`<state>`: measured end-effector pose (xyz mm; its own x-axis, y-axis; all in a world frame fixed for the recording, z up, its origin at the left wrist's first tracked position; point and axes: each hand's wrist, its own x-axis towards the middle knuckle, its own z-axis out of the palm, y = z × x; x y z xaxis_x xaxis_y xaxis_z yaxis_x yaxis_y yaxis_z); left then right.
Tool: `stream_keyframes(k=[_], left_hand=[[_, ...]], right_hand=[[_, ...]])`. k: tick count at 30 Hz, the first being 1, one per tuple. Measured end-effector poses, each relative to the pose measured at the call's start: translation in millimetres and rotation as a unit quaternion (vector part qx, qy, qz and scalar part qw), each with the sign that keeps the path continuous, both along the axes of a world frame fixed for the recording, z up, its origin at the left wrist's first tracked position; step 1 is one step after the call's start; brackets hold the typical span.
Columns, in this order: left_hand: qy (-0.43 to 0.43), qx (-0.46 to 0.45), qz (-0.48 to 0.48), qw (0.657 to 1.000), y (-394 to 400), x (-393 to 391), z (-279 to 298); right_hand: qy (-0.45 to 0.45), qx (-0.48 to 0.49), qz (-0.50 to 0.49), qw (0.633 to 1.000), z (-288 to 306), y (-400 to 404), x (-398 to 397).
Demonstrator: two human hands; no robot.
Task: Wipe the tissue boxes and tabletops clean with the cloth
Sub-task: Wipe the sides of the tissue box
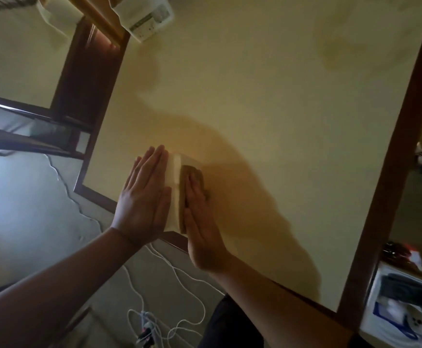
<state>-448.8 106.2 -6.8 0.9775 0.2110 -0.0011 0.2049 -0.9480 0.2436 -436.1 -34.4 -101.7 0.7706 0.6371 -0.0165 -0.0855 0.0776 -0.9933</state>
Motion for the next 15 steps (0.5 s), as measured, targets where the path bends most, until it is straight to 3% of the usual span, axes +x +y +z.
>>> stream_keyframes(k=[4, 15], left_hand=[[-0.008, 0.009, -0.010, 1.000, 0, 1, 1], [-0.015, 0.004, -0.002, 1.000, 2, 2, -1]], right_hand=[[0.015, 0.031, -0.040, 0.999, 1, 11, -13], [0.025, 0.034, -0.021, 0.999, -2, 42, 42]])
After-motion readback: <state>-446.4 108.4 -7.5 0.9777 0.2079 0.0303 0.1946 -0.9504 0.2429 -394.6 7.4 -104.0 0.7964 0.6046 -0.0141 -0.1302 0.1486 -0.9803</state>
